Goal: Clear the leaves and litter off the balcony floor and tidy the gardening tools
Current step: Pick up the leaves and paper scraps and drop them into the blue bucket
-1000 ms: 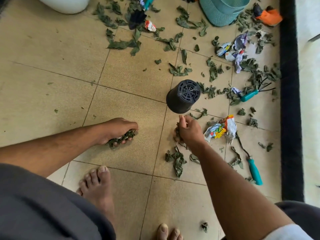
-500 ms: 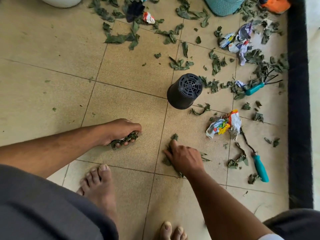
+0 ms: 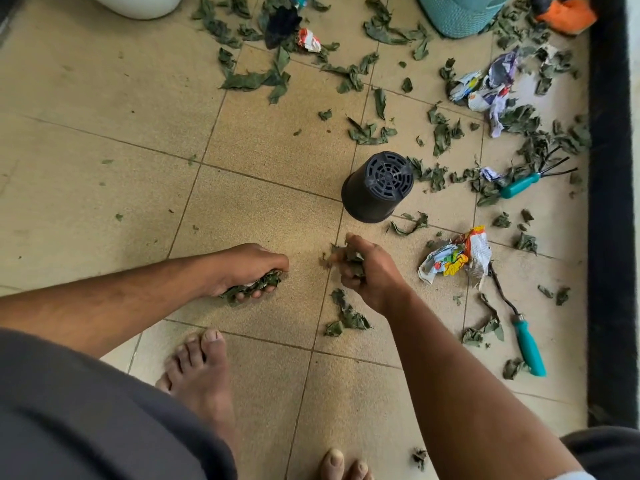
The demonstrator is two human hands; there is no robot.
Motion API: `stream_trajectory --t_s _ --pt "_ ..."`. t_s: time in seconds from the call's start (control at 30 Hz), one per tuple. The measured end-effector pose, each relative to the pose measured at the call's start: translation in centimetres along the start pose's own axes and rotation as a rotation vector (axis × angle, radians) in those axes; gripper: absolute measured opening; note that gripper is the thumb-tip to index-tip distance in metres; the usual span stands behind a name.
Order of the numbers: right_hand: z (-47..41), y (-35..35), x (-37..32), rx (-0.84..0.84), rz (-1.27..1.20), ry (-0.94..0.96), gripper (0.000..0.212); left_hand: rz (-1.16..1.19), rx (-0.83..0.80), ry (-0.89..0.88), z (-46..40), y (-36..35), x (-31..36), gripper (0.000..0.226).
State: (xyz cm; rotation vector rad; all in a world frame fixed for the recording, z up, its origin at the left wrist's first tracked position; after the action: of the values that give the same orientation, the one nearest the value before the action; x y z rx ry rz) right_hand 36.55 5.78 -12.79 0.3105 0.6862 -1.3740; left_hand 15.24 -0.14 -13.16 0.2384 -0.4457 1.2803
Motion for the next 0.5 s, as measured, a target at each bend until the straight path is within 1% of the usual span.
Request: stream_trajectory --t_s 0.07,0.1,0.2,0.27,0.3,0.33,0.4,0.43,0.47,0.5 --pt "0.2 0.5 0.7 -0.046 -0.087 -0.045 0.011 0.008 -0.001 -0.003 -0.1 0.0 0.0 0.026" --pt "0.3 0.9 1.1 -0.063 -0.119 -0.064 0.009 0.015 -0.002 -0.004 -0.2 0.0 -0.1 0.026" --pt "0.4 1.9 2.2 -0.126 -0.218 -0.088 0.022 0.027 -0.002 -0.007 -0.2 0.1 -0.1 0.024" --pt "0.3 2.4 2.4 -0.151 -0.272 -0.080 0.019 0.025 0.000 -0.008 -0.2 0.1 0.0 0.024" --pt "0.3 2.5 2.4 -0.160 -0.265 -0.070 0.023 0.023 0.003 -0.009 -0.2 0.1 0.0 0.024" --pt "0.2 2.5 2.2 -0.168 -0.229 -0.056 0.026 0.023 0.004 -0.011 -0.2 0.1 0.1 0.025" --pt "-0.1 2.6 1.5 -0.106 -0.096 -0.004 0.020 0.030 0.003 -0.015 -0.1 0.2 0.2 0.025" --pt "-0.4 3.0 0.9 -0.011 0.033 0.041 0.018 0.036 0.002 -0.016 -0.1 0.2 0.3 0.024" --pt "-0.5 3.6 0.2 0.118 0.228 0.095 0.020 0.042 0.001 -0.017 0.0 0.2 0.3 0.024" --pt "-0.5 4.2 -0.9 0.270 0.475 0.155 0.023 0.048 -0.001 -0.017 0.1 0.2 0.3 0.023"
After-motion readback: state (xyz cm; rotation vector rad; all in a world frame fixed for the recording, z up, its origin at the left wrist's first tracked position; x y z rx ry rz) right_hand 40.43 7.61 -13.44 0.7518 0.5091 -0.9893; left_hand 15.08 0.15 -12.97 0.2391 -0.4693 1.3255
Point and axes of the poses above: each hand's wrist, its own z-axis away from the middle knuckle, its own y-axis out of the back of the hand, x = y × z, the point moved 8 cm from there along -z, towards the middle knuckle, and after that the axes turned 8 degrees about z, right-handed, at the moved point
